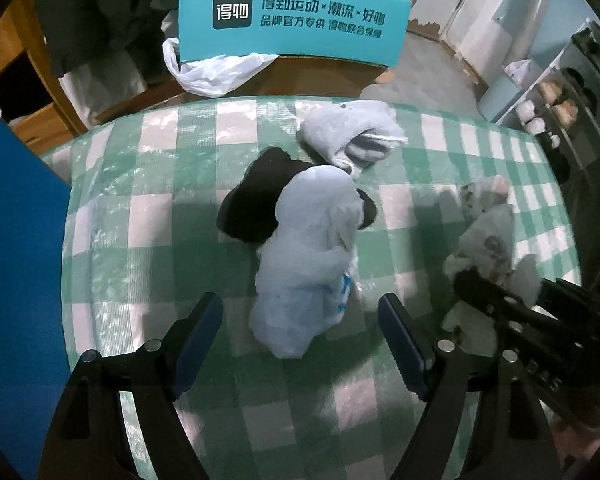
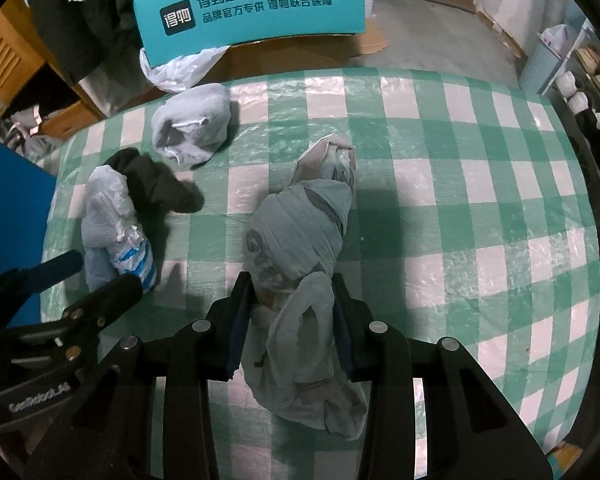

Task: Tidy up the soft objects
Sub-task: 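Grasp the grey sock bundle with the right gripper while the left grasps the white sock, then lift the grey and white socks and carry both over the box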

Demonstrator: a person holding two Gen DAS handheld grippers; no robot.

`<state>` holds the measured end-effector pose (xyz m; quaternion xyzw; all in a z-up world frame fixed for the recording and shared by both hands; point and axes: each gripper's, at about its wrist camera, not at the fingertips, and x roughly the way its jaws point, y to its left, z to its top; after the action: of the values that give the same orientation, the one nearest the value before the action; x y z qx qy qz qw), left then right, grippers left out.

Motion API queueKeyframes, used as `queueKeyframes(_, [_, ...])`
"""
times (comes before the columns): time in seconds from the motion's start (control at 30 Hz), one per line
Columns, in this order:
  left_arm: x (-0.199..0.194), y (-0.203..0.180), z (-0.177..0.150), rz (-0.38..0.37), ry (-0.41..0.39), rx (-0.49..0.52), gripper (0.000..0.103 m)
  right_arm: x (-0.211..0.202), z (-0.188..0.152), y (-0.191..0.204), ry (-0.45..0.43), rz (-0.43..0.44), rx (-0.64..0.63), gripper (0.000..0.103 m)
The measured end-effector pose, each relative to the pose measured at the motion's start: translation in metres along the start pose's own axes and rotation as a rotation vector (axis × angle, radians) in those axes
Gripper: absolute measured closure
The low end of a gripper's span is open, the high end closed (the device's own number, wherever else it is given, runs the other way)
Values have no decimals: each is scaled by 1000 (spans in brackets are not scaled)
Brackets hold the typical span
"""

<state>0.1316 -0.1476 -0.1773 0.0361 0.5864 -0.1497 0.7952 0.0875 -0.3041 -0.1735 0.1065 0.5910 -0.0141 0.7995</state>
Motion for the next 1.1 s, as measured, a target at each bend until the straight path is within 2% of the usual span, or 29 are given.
queueKeyframes(0.23, [14,1,8,20,3,-10,22,5,0,-1,1,6,3,67])
queueKeyframes(0.27, [15,2,8,11,-1,-11,26,6,0,-1,2,7,0,67])
queueKeyframes(0.37, [15,6,6,-8,6,-22,57,5,1,-2,0,10,2,67])
queueKeyframes(0.57, [9,9,-1,-11,-5,-12,63,-1,3,2,-18,20,-16,67])
queueKeyframes(1.1, [-37,17,-20,40,-51,33,63,-36,6,29,-83,60,-72,67])
